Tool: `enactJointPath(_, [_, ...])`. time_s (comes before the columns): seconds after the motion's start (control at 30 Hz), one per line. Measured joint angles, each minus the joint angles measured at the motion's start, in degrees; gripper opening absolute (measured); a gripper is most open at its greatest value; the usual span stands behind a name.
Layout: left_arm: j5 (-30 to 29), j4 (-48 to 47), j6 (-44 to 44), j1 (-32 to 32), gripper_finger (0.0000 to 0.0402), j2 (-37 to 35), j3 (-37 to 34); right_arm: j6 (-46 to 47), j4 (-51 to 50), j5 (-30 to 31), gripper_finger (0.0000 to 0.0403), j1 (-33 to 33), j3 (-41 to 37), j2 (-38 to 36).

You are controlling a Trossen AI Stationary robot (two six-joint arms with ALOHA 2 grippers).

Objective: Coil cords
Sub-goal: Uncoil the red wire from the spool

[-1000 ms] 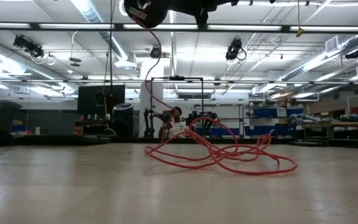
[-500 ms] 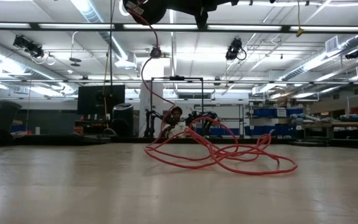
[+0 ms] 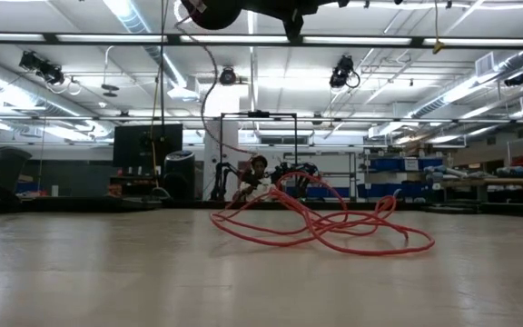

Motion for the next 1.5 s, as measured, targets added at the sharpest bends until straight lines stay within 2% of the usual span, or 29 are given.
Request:
enactJointPath(0.27, [5.48, -2.17, -9.40, -0.40, 0.0000, 0.57, -1.42, -0.03, 3.85, 1.46, 0.0000, 0.11, -0.13, -0.29])
enactJointPath(0.4, [5.47, 3.74, -9.13, -0.24, 0.0000, 2.43, -3.80, 0.04, 5.67, 3.97, 0.0000, 1.02, -0.13, -0.29])
enactJointPath(0.63, [2.92, 12.00, -6.24, 1.72, 0.0000, 7.53, -5.33, -0.47, 8.06, 6.23, 0.0000, 1.54, -0.15, 0.28])
enactJointPath(0.93, [1.54, 12.20, -6.28, 2.55, 0.0000, 9.22, -5.38, -0.53, 8.36, 6.77, 0.0000, 1.55, -0.15, 0.28])
enactJointPath(1.1, [-1.47, 11.90, -6.66, 2.49, 0.0003, 9.27, -5.44, -0.53, 8.57, 6.69, 0.0000, 1.51, -0.13, 0.28])
enactJointPath(1.27, [-0.92, 10.88, -6.76, 0.85, 0.0036, 7.89, -5.62, -0.57, 8.33, 6.53, 0.0000, 1.49, 0.13, 0.12])
enactJointPath(1.4, [-1.75, 7.97, -11.39, -0.93, 0.0074, 5.85, -5.60, -0.62, 5.25, 6.41, 0.0000, 1.44, 0.20, -0.46])
enactJointPath(1.5, [-2.00, 5.05, -15.72, -2.83, 0.0095, 4.18, -5.60, -0.88, 1.06, 1.99, 0.0000, 1.44, 0.07, -3.08])
